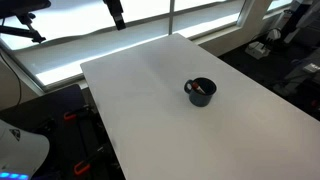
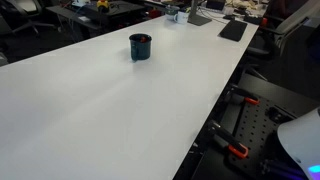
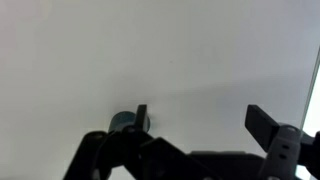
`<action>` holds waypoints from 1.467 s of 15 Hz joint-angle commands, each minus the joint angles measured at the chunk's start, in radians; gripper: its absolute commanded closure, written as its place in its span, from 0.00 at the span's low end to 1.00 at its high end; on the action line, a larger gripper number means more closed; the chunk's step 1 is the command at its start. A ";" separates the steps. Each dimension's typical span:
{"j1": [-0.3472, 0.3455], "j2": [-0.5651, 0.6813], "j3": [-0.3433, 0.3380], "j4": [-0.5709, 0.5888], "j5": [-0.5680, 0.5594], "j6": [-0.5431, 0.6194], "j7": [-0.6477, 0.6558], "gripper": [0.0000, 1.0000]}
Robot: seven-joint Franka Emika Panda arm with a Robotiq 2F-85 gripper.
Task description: Remove the red marker from the green mug.
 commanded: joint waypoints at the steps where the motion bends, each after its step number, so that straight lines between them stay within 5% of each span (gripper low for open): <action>1: 0.000 0.000 0.000 0.002 0.000 -0.003 0.000 0.00; 14: 0.000 0.000 0.000 0.002 0.000 -0.003 0.000 0.00; 22: -0.038 0.163 -0.107 0.133 -0.031 0.024 -0.152 0.00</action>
